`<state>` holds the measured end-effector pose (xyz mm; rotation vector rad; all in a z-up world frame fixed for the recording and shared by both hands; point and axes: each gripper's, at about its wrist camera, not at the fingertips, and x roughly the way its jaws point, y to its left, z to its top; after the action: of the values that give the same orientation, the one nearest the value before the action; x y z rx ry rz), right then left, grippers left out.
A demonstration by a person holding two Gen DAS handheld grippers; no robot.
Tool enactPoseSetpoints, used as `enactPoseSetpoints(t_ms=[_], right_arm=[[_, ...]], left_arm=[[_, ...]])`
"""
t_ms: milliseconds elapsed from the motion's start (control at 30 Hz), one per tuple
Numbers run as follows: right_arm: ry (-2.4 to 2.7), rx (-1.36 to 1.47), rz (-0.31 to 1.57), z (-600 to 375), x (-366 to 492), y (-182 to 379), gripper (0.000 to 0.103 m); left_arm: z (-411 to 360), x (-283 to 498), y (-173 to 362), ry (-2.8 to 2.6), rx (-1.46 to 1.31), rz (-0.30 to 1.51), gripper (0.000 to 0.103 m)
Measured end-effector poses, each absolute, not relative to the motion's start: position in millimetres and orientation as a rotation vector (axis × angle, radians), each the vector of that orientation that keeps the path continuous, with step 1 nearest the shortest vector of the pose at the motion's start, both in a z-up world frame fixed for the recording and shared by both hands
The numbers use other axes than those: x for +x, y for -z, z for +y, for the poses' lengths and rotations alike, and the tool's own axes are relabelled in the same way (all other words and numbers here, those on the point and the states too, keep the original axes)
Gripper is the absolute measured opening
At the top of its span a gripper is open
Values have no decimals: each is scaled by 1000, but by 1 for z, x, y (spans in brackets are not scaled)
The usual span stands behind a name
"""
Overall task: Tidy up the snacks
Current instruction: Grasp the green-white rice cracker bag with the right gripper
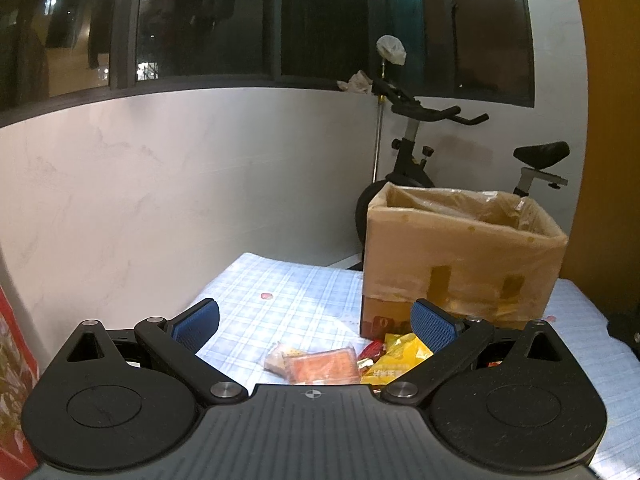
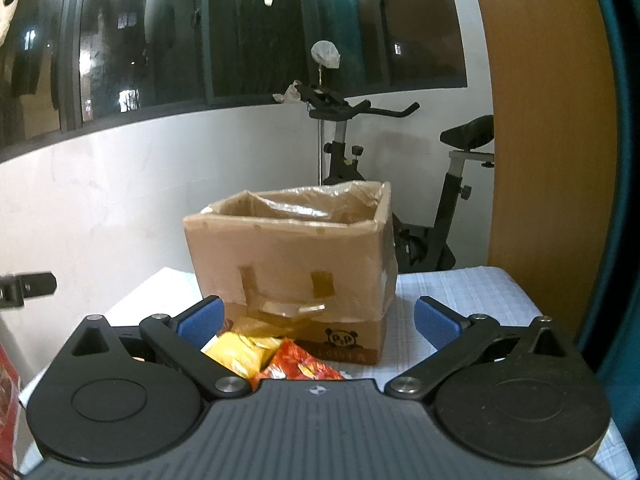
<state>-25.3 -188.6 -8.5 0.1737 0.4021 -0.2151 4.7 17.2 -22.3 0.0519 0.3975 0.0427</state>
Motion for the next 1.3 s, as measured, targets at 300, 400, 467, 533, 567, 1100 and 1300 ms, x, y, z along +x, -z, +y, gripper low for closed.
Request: enactPoseSetpoints(t_ms=[300,400,467,533,567,1100,1300], right_arm=[[132,-43,442,-162,-38,66,103],[89,-80,477,-154,-39,85,103],[57,-72,505,-150,-37,95,103],[34,-63,517,-148,-37,100,103],[30,-75,524,-145,-36,102,103],[85,-333,652,-124,-26,141,103],[126,-341,669,-135,-17,154,102]], left_arm=[[21,15,54,-30,36,447,102],[21,17,65,-35,34,469,102],[22,17,72,-32,32,488,102],[23,15,77,-37,33,504,102],[24,15,79,-39,33,510,102],[39,15,92,-66,-37,553,102],[42,18,100,-67,-59,564,102]])
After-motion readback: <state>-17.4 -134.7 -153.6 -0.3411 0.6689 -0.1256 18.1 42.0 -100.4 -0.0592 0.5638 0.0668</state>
